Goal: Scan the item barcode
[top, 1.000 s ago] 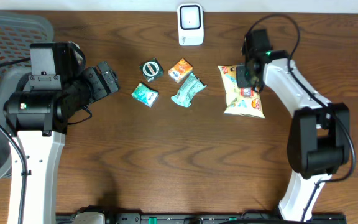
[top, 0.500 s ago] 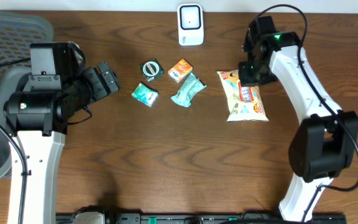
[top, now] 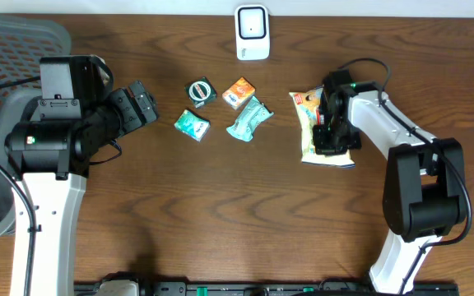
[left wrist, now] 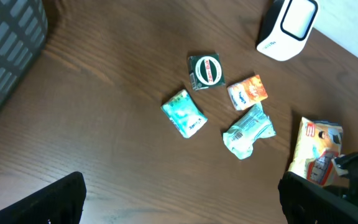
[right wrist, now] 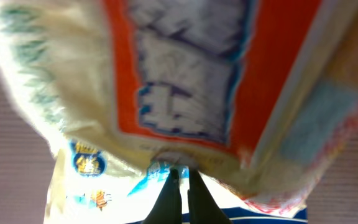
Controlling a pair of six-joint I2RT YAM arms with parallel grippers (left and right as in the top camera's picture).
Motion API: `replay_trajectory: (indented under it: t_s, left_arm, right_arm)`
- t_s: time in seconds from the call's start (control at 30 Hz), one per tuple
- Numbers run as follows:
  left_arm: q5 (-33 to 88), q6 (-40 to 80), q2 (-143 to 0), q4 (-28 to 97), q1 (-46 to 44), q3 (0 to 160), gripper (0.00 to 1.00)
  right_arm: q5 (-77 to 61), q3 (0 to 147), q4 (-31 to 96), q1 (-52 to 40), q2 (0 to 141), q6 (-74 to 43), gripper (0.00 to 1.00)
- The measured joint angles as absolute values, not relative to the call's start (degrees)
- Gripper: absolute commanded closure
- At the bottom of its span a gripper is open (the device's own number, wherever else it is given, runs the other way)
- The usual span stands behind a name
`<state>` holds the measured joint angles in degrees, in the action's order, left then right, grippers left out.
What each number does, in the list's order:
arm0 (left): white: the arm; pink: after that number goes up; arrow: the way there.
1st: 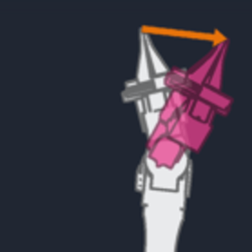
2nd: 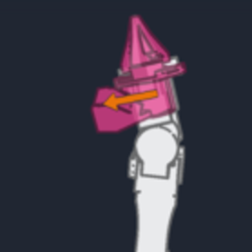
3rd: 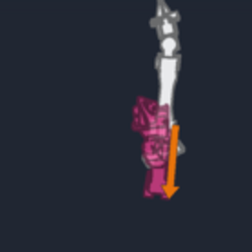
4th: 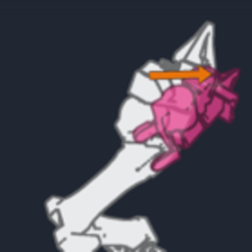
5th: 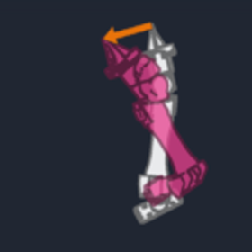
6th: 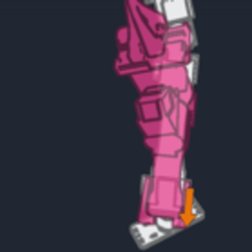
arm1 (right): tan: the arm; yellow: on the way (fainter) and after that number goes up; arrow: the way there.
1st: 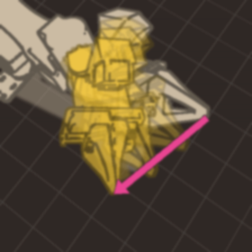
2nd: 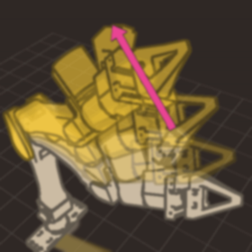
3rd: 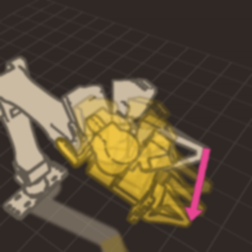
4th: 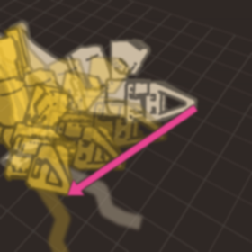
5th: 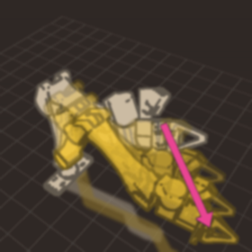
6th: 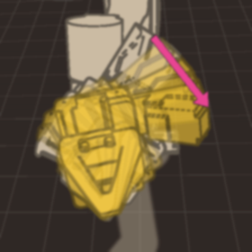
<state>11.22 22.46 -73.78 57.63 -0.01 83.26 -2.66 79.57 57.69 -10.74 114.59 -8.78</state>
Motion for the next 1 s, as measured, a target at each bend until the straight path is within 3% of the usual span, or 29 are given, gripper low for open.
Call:
replay_trajectory:
  t_s: [0.07, 0.1, 0.13, 0.27, 0.5, 0.73, 0.8, 0.9, 0.93, 0.97, 1.0]
  left_arm:
    - [11.2, 22.5, -73.8, 57.6, 0.0, 83.3, 0.02]
    - [11.2, 22.5, -73.8, 57.6, 0.0, 83.3, 0.02]
    - [11.2, 22.5, -73.8, 57.7, 0.0, 83.3, 0.02]
    - [11.2, 22.5, -73.8, 57.6, 0.0, 83.3, 0.02]
    - [11.2, 22.5, -73.8, 57.7, 0.0, 83.3, 0.02]
    - [11.2, 22.5, -73.8, 57.7, 0.0, 83.3, 0.02]
    - [11.2, 22.5, -73.8, 57.6, 0.0, 83.3, 0.02]
    - [11.2, 22.5, -73.8, 57.6, 0.0, 83.3, 0.02]
    - [11.2, 22.5, -73.8, 57.6, 0.0, 83.3, 0.02]
    - [11.2, 22.5, -73.8, 57.6, 0.0, 83.3, 0.02]
    - [11.2, 22.5, -73.8, 57.6, 0.0, 83.3, 0.02]
  right_arm:
    - [-3.4, 84.1, 59.4, -10.7, 114.7, -9.0, 0.80]
    - [-3.6, 87.3, 60.0, -10.7, 114.7, -9.2, 0.65]
    - [-3.7, 90.7, 60.4, -10.7, 114.7, -9.3, 0.56]
    - [-2.7, 101.5, 59.0, -9.5, 114.6, -9.4, 0.30]
    - [-1.8, 99.7, 56.3, -3.6, 114.6, -9.1, 0.21]
    - [-10.3, 84.1, 42.8, -0.3, 114.9, -9.1, 0.21]
    - [-14.5, 80.1, 38.7, -0.4, 114.9, -9.2, 0.27]
    - [-18.1, 76.1, 35.3, -0.6, 114.9, -9.0, 0.64]
    - [-19.3, 74.2, 33.3, -0.7, 114.9, -9.3, 0.87]
    - [-20.2, 73.4, 32.4, -0.7, 114.9, -9.2, 0.99]
    - [-20.9, 73.1, 31.9, -0.7, 114.8, -9.4, 0.99]
